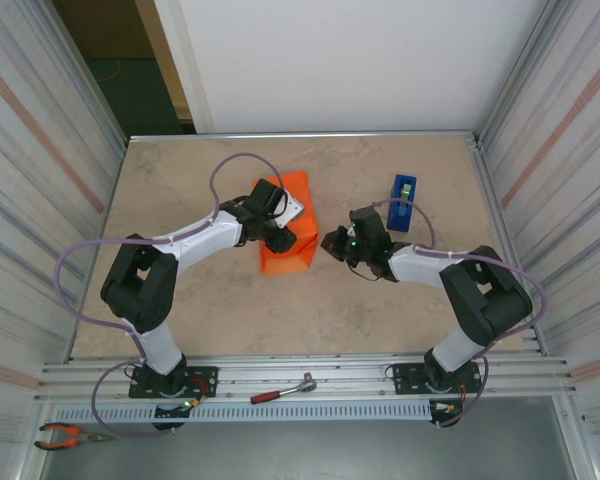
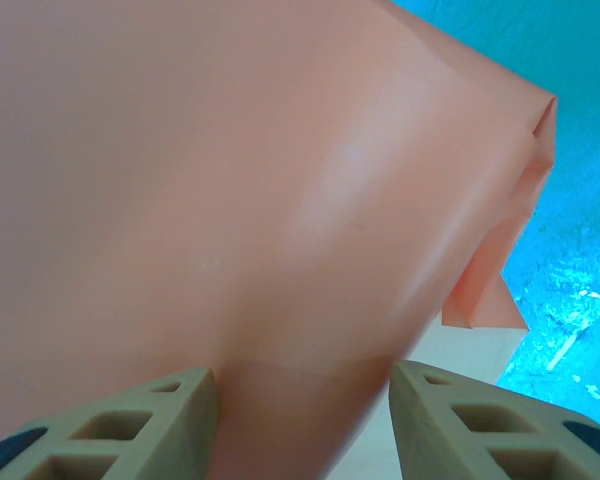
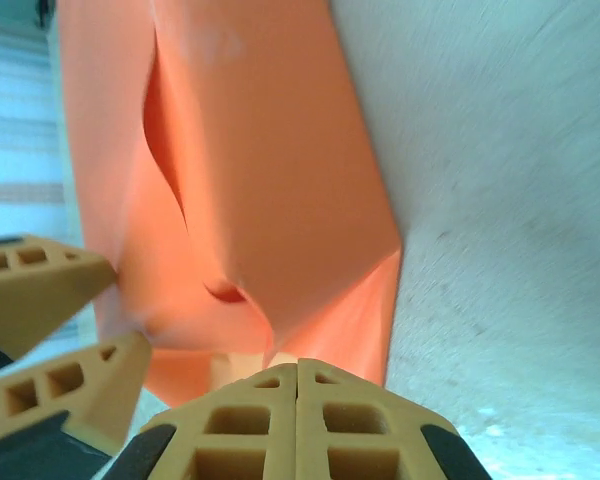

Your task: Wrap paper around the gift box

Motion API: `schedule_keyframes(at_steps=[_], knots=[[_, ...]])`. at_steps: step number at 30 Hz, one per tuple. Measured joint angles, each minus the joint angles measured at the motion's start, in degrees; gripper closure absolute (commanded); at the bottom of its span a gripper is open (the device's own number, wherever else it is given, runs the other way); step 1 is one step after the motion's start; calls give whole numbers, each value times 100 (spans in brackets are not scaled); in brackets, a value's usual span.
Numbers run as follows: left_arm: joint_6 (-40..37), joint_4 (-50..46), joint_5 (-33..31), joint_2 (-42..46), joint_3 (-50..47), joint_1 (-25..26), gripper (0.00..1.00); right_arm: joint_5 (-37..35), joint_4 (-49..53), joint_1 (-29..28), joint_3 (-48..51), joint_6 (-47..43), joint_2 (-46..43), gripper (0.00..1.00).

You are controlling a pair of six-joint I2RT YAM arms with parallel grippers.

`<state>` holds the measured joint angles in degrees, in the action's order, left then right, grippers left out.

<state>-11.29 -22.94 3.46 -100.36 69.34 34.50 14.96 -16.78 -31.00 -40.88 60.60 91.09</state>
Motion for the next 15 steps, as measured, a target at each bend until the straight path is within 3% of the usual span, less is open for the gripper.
schedule_keyframes(at_steps=[6,15], knots=[[0,7,-2,0,-7,0,50,-212,929,243,-367,-190,162,100],[0,7,-2,0,-7,0,50,-354,1687,61,-1469,-422,1027,100]])
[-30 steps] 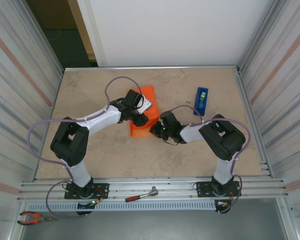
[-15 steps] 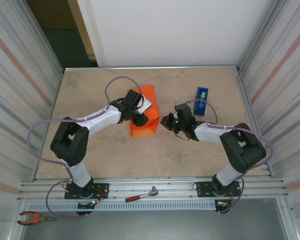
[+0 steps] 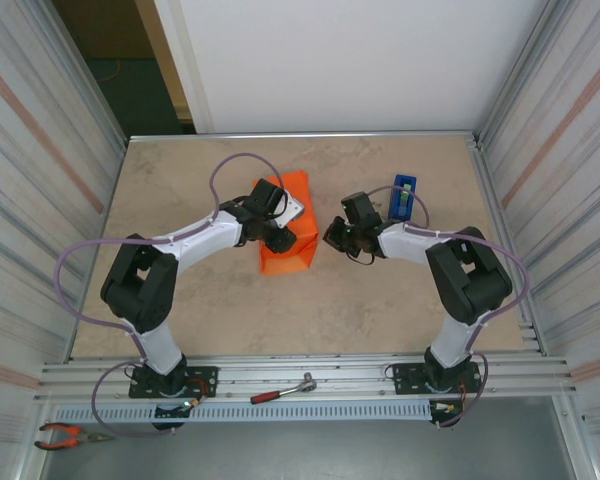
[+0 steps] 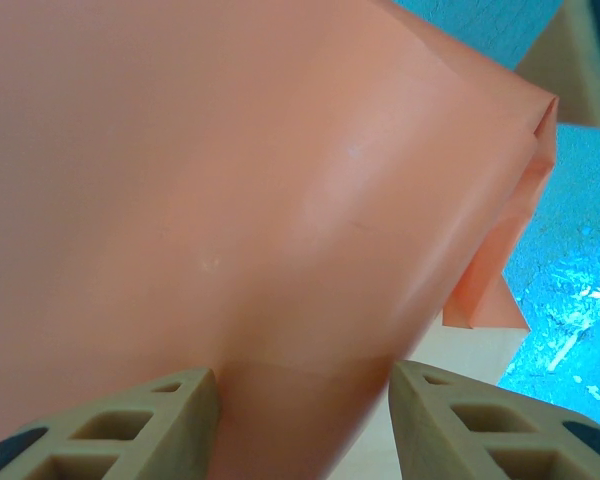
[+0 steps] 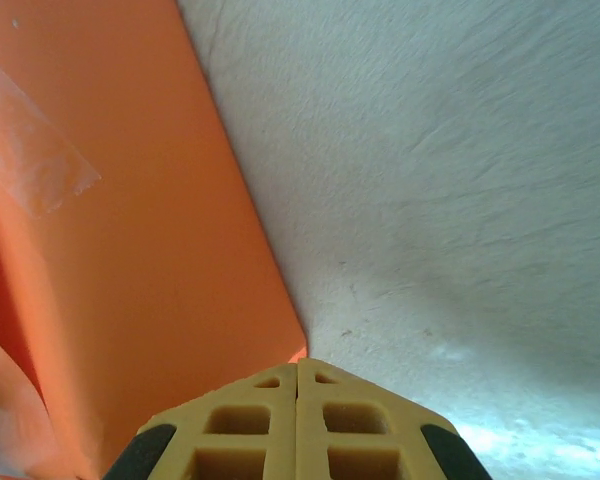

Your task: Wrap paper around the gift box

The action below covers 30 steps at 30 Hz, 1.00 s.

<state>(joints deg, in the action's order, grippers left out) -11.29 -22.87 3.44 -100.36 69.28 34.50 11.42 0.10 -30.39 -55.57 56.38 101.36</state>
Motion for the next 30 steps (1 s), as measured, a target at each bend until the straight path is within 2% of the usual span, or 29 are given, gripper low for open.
schedule_keyframes(at_steps=[10,19,30], knots=[[0,0,-11,0,0,0,50,-542,962,-415,-658,-190,225,100],[0,0,-11,0,0,0,51,-555,1172,-649,-660,-267,221,100],[0,2,-11,0,0,0,50,-518,1241,-667,-907,-306,284,100]])
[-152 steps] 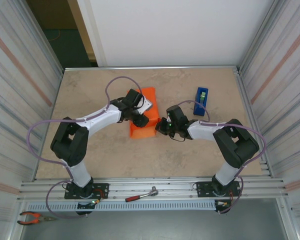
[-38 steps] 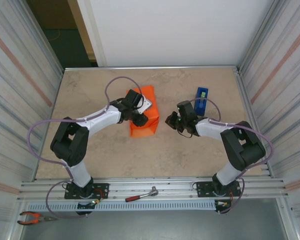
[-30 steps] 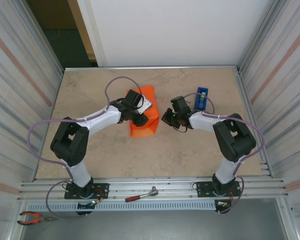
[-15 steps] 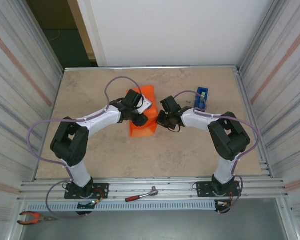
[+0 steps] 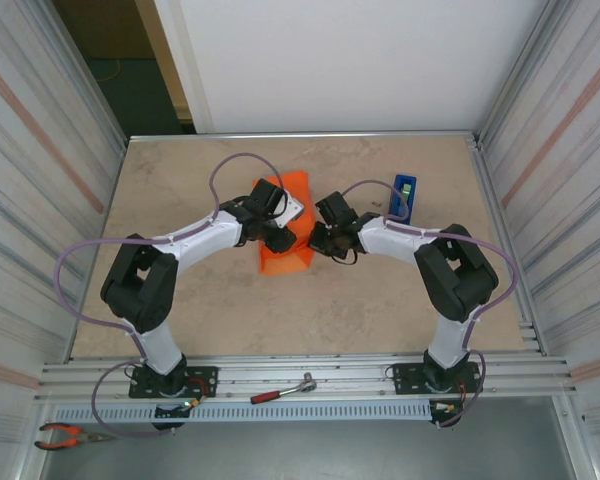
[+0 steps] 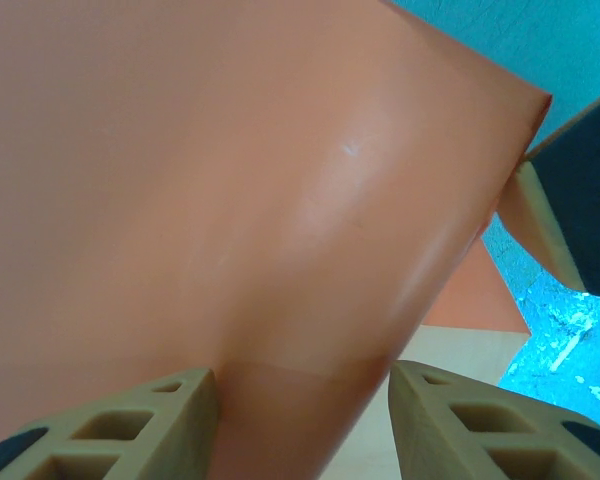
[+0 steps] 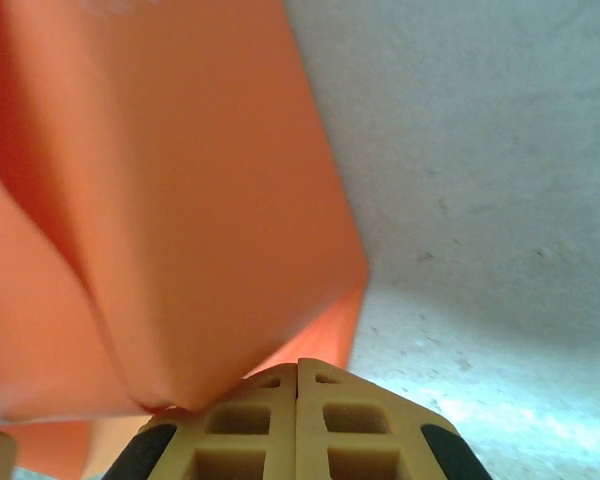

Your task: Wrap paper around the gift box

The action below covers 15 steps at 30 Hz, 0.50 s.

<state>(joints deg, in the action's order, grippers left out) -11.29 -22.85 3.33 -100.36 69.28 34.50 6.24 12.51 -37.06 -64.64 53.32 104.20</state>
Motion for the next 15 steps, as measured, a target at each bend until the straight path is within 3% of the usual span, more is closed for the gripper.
schedule_keyframes(at_steps=[9,15], knots=[[0,59,0,-22,0,11,51,125,-221,-122,-122,68,319,100],[0,59,2,-22,0,11,51,129,-951,-177,424,354,391,100]])
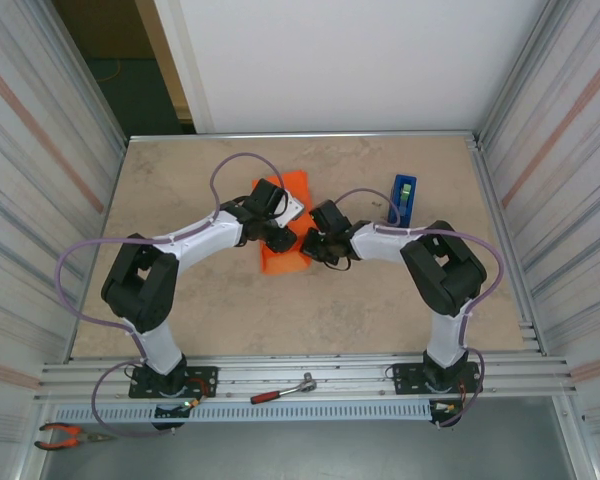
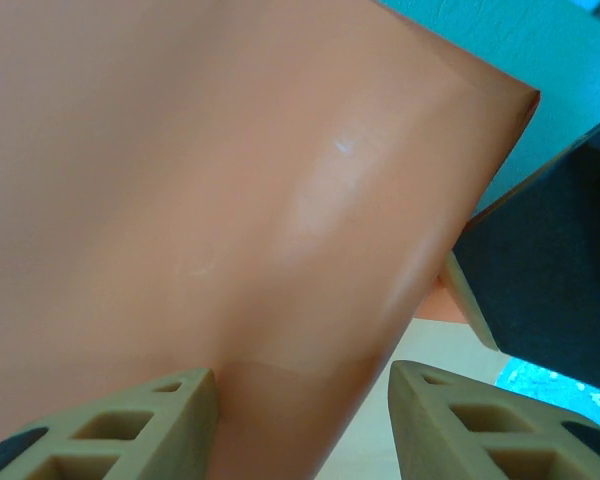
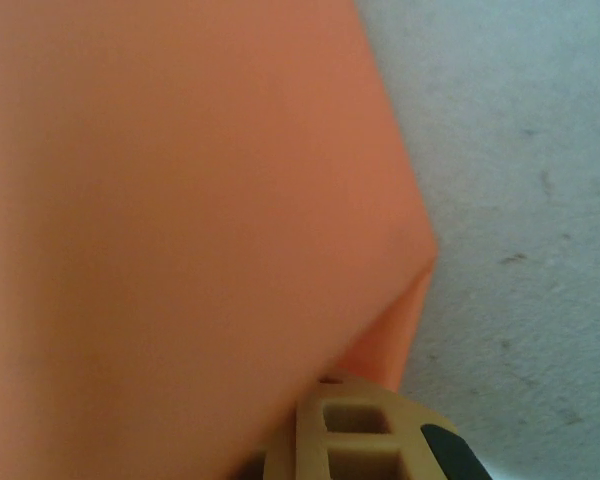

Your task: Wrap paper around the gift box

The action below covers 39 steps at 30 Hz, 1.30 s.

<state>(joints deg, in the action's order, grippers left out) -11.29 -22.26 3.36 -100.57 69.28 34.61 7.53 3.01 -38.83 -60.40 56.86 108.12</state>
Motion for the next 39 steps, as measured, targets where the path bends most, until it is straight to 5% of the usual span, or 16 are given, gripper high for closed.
schedule_keyframes(at_steps=[11,27,39], knots=[[407,-151,485,282,2,-96,41,103,-1134,15,518,433,24,100],[1731,229,1644,444,-254,-2164,30,-452,-1220,-535,964,715,-363,100],[1886,269,2535,-439,164,-1915,30,-487,-260,199,1600,173,-2153,100]])
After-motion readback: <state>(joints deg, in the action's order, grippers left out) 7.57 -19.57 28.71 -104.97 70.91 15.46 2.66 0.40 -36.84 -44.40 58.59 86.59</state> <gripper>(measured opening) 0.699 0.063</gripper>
